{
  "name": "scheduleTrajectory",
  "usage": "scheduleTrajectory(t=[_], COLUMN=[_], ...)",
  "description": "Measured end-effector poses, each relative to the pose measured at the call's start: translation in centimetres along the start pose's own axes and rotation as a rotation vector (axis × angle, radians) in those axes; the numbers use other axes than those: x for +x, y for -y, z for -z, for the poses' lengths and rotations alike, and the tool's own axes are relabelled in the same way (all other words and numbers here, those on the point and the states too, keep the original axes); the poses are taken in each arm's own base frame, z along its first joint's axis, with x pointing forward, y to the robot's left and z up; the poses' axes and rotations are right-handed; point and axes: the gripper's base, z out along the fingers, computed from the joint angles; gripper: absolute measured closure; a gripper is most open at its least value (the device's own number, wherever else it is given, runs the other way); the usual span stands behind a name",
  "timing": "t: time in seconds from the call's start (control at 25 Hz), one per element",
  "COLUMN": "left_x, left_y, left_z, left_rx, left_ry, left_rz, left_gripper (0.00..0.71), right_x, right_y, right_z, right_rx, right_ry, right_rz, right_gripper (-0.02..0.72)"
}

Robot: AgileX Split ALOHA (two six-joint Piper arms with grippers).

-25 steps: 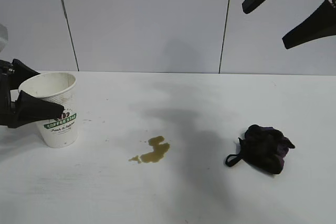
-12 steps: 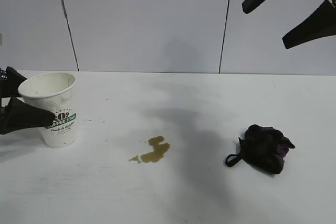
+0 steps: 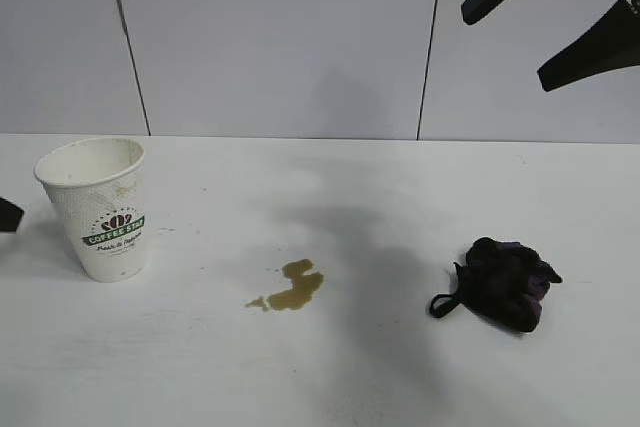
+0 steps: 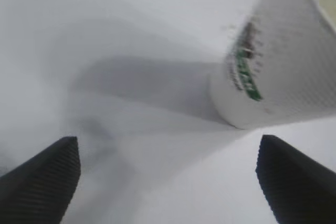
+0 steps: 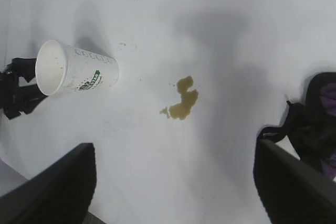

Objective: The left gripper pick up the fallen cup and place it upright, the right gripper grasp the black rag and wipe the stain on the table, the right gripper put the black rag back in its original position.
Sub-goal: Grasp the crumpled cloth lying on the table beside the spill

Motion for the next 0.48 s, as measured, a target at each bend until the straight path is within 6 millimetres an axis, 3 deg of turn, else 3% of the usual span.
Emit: scheduleTrajectory(t=[0.2, 0.48], left_x=[-3.0, -9.5], left_y=[-1.3, 0.4], left_z=[6.8, 16.4], left_rx=[-0.209, -0.192], left_ry=[0.188, 0.566], left_rz=[0.164, 0.325], left_gripper=[0.053, 0.061], right_x=[-0.1, -0.1], right_y=[0.0, 0.0], right_z=[0.0, 0.0], right_rx=[0.002, 0.005], right_ry=[0.006, 0.016], right_rz=[0.0, 0.0], right_gripper=[0.136, 0.136])
